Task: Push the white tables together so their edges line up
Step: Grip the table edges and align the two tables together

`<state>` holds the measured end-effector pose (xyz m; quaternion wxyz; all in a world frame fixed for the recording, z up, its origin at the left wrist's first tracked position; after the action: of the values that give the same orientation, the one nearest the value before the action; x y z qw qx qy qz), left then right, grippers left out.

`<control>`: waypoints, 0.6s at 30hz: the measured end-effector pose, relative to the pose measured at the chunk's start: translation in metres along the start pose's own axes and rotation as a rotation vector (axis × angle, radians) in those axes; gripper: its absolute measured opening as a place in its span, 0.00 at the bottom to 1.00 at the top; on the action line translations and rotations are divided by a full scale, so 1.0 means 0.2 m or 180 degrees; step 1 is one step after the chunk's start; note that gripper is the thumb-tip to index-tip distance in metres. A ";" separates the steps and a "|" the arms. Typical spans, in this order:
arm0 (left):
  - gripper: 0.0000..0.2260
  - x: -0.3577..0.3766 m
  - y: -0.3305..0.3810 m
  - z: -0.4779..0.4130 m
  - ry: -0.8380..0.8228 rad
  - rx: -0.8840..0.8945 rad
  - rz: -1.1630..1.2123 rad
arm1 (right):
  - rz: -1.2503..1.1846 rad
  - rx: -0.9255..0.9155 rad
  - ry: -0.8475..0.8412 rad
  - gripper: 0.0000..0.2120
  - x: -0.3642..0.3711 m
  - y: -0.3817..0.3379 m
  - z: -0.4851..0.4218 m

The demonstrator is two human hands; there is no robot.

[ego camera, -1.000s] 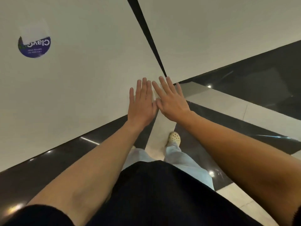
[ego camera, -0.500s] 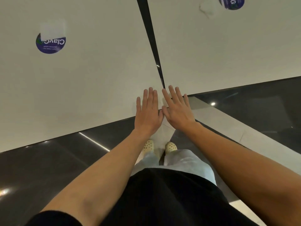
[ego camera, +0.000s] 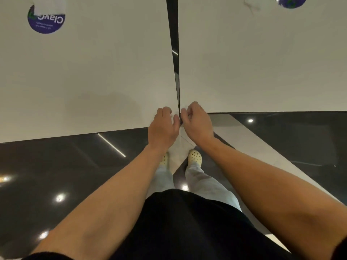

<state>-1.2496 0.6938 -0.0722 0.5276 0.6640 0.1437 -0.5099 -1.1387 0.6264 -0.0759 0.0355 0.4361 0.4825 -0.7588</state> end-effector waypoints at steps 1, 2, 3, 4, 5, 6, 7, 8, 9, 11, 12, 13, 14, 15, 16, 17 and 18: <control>0.12 0.04 -0.06 0.02 -0.0057 -0.0564 0.0409 | -0.0400 0.0553 0.0043 0.14 0.01 0.09 0.02; 0.15 0.09 -0.14 0.05 -0.0116 -0.1230 0.0781 | -0.0829 0.1233 0.0102 0.17 0.03 0.18 0.06; 0.19 0.14 -0.21 0.11 -0.0150 -0.1909 0.1152 | -0.1297 0.1954 0.0152 0.19 0.06 0.28 0.11; 0.20 0.18 -0.26 0.18 -0.0189 -0.2519 0.1509 | -0.1789 0.2630 0.0122 0.19 0.13 0.34 0.18; 0.21 0.23 -0.30 0.25 -0.0253 -0.3021 0.1829 | -0.2251 0.3140 0.0013 0.19 0.19 0.35 0.23; 0.20 0.27 -0.32 0.30 -0.0371 -0.3418 0.2136 | -0.2715 0.3398 -0.0095 0.21 0.24 0.33 0.24; 0.20 0.31 -0.33 0.33 -0.0517 -0.3726 0.2499 | -0.3195 0.3461 -0.0097 0.22 0.27 0.31 0.21; 0.20 0.35 -0.32 0.34 -0.0618 -0.3924 0.2967 | -0.3689 0.3435 0.0001 0.23 0.29 0.29 0.17; 0.19 0.38 -0.31 0.33 -0.0617 -0.4013 0.3497 | -0.4175 0.3395 0.0182 0.25 0.29 0.27 0.13; 0.17 0.38 -0.30 0.27 -0.0240 -0.4058 0.4498 | -0.4910 0.3381 0.0511 0.26 0.30 0.25 0.07; 0.16 0.37 -0.30 0.23 -0.0005 -0.4050 0.4903 | -0.5155 0.3356 0.0602 0.25 0.30 0.25 0.05; 0.14 0.37 -0.30 0.20 0.0158 -0.4004 0.5200 | -0.5332 0.3308 0.0665 0.24 0.31 0.25 0.03; 0.12 0.37 -0.30 0.19 0.0242 -0.3933 0.5401 | -0.5466 0.3255 0.0698 0.24 0.32 0.26 0.03; 0.11 0.38 -0.30 0.18 0.0273 -0.3840 0.5544 | -0.5582 0.3190 0.0707 0.23 0.33 0.26 0.03; 0.11 0.38 -0.30 0.17 0.0285 -0.3732 0.5672 | -0.5692 0.3116 0.0695 0.23 0.34 0.26 0.02; 0.10 0.39 -0.30 0.16 0.0292 -0.3631 0.5801 | -0.5778 0.3050 0.0694 0.23 0.35 0.26 0.02; 0.10 0.39 -0.30 0.14 0.0303 -0.3556 0.5927 | -0.5841 0.3008 0.0717 0.23 0.35 0.26 0.02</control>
<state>-1.2750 0.6668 -0.1684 0.9287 0.1977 -0.1842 0.2539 -1.1592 0.6214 -0.1609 -0.7758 -0.0611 0.2829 -0.5607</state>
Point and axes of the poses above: each hand's wrist, its own z-axis away from the middle knuckle, its own x-axis out of the palm, y = z × x, the point moved 10 cm from there along -z, towards the middle knuckle, and after that the axes turned 3 degrees about -x, right-handed, at the moved point
